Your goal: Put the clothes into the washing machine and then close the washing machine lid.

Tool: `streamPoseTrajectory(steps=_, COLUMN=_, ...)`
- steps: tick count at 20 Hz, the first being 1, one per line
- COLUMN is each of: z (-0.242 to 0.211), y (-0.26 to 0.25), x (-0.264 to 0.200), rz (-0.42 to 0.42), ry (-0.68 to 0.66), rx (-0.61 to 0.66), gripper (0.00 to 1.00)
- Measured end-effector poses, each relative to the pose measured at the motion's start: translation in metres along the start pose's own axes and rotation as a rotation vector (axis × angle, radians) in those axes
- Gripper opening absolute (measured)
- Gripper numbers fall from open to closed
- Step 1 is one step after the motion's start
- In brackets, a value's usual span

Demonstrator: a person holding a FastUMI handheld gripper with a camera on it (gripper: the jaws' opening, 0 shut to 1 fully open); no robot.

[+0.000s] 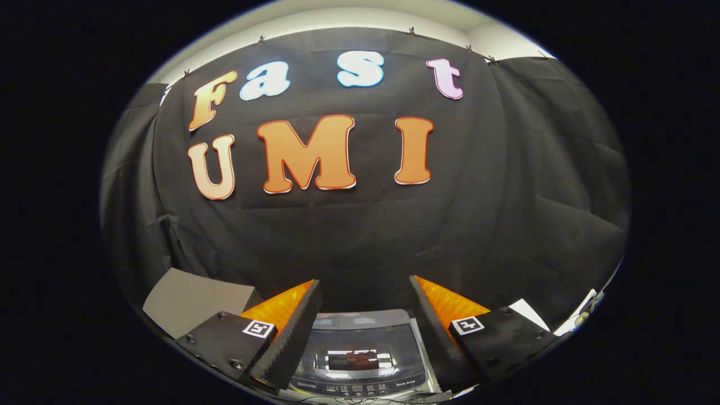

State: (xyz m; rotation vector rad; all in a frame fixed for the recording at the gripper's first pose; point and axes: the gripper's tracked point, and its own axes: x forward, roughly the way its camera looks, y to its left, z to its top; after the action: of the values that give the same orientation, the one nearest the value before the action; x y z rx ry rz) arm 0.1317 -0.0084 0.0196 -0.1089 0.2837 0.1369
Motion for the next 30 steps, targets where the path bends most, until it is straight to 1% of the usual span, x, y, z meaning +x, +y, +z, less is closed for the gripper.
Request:
streamPoseTrajectory(steps=2, z=0.017, y=-0.001, x=-0.009, rz=0.010, ry=-0.024, rx=0.006, gripper=0.99)
streamPoseTrajectory(steps=9, z=0.073, y=-0.024, x=-0.041, rz=-0.029, ry=-0.120, rx=-0.010, gripper=0.99)
streamPoseTrajectory(steps=13, z=0.091, y=-0.029, x=-0.060, rz=-0.046, ry=-0.167, rx=-0.041, gripper=0.98)
streamPoseTrajectory(steps=17, z=0.097, y=-0.027, x=-0.070, rz=-0.040, ry=-0.189, rx=-0.033, gripper=0.98)
streamPoseTrajectory(steps=20, z=0.106, y=-0.033, x=-0.078, rz=-0.053, ry=-0.214, rx=-0.010, gripper=0.98)
streamPoseTrajectory(steps=21, z=0.109, y=-0.034, x=-0.080, rz=-0.043, ry=-0.219, rx=0.009, gripper=0.98)
streamPoseTrajectory(steps=23, z=0.128, y=-0.031, x=-0.098, rz=0.016, ry=-0.247, rx=0.102, gripper=0.98)
streamPoseTrajectory(steps=24, z=0.138, y=-0.035, x=-0.107, rz=0.021, ry=-0.261, rx=0.119, gripper=0.98)
streamPoseTrajectory(steps=27, z=0.158, y=-0.065, x=-0.121, rz=-0.047, ry=-0.307, rx=0.063, gripper=0.98)
streamPoseTrajectory(steps=30, z=0.172, y=-0.078, x=-0.140, rz=-0.097, ry=-0.337, rx=0.016, gripper=0.98)
